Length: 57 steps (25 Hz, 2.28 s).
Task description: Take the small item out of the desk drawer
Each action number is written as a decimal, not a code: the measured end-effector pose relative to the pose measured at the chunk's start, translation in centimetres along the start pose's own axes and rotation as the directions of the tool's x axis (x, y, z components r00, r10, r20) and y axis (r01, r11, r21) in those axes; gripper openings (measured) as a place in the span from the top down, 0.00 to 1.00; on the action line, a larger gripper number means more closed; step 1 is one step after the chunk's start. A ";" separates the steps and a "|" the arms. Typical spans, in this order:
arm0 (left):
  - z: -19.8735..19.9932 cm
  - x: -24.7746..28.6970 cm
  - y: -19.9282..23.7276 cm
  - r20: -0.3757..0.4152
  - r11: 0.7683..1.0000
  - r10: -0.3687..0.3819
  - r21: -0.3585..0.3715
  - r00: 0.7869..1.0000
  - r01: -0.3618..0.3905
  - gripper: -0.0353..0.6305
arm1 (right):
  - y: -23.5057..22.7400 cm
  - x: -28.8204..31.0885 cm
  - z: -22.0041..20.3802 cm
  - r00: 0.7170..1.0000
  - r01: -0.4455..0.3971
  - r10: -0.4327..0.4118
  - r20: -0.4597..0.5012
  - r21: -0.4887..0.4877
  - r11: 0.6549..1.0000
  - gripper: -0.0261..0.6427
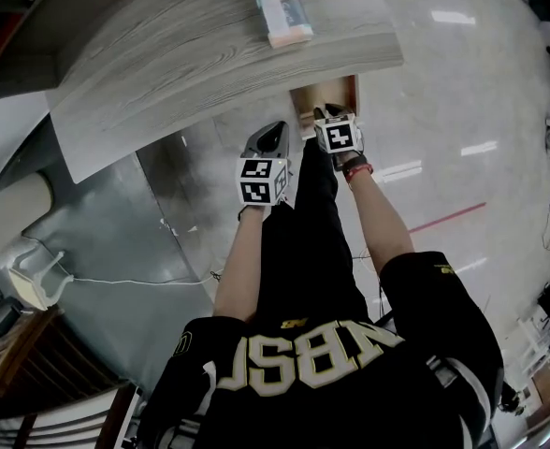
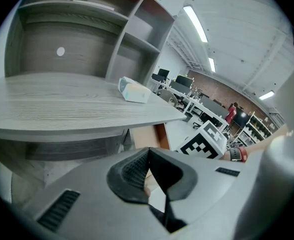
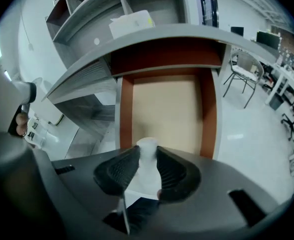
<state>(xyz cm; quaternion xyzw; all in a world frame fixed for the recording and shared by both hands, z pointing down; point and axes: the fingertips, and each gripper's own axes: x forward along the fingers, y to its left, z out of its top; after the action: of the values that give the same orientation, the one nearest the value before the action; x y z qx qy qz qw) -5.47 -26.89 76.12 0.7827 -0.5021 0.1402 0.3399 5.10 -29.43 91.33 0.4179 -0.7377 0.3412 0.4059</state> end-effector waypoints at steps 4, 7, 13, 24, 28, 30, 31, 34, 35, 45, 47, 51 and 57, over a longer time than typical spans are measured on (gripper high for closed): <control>0.4 -1.5 -0.4 0.015 1.000 -0.006 0.009 1.000 0.005 0.92 | 0.7 -2.6 0.1 1.000 0.006 -0.006 0.019 0.004 1.000 0.78; 0.9 -2.7 -0.7 0.030 1.000 -0.009 0.015 0.999 0.009 0.92 | 1.5 -4.5 0.3 0.999 0.012 -0.013 0.049 0.012 1.000 0.78; 2.6 -5.2 -0.8 0.076 1.000 -0.005 0.026 0.997 0.003 0.92 | 2.7 -8.3 1.8 0.991 0.031 -0.033 0.126 0.018 0.999 0.78; 7.4 -11.0 0.1 0.174 0.997 0.043 0.050 0.984 -0.053 0.92 | 6.2 -17.0 6.4 0.946 0.053 -0.049 0.319 -0.004 0.999 0.78; 9.6 -13.1 0.5 0.222 0.995 0.059 0.071 0.973 -0.076 0.92 | 7.6 -20.0 8.8 0.915 0.049 -0.039 0.402 -0.015 0.999 0.78; 10.5 -14.2 0.4 0.246 0.993 0.066 0.078 0.967 -0.088 0.92 | 8.2 -21.6 10.0 0.896 0.046 -0.032 0.442 -0.021 0.999 0.78; 11.0 -14.8 0.4 0.258 0.992 0.069 0.080 0.964 -0.093 0.92 | 8.5 -22.4 10.6 0.887 0.045 -0.029 0.461 -0.022 0.999 0.78; 12.5 -16.6 0.0 0.301 0.990 0.077 0.091 0.951 -0.109 0.92 | 9.2 -24.8 12.2 0.855 0.045 -0.026 0.517 -0.025 0.999 0.78; 13.1 -17.1 -0.1 0.317 0.989 0.080 0.094 0.945 -0.115 0.92 | 9.4 -25.7 12.8 0.843 0.048 -0.026 0.537 -0.027 0.998 0.78; 18.9 -23.0 -0.3 0.471 0.975 0.118 0.112 0.874 -0.192 0.92 | 11.4 -33.5 17.6 0.712 0.055 -0.001 0.702 -0.054 0.997 0.79; 20.0 -24.3 -0.7 0.501 0.970 0.122 0.123 0.857 -0.210 0.92 | 11.8 -34.9 18.3 0.683 0.055 0.004 0.731 -0.057 0.997 0.79; 22.1 -26.7 -1.1 0.540 0.969 0.141 0.097 0.830 -0.228 0.92 | 12.9 -37.9 20.0 0.625 0.057 0.020 0.781 -0.071 0.996 0.79; 25.0 -30.5 -2.2 0.620 0.958 0.147 0.106 0.771 -0.267 0.92 | 14.6 -41.6 21.9 0.554 0.069 0.046 0.832 -0.101 0.993 0.79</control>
<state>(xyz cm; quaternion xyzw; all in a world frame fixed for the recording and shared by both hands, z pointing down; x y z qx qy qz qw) -20.49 -22.07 39.97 0.7543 -0.6521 -0.0341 0.0683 -1.49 -27.68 42.59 0.5089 -0.8583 0.0551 0.0360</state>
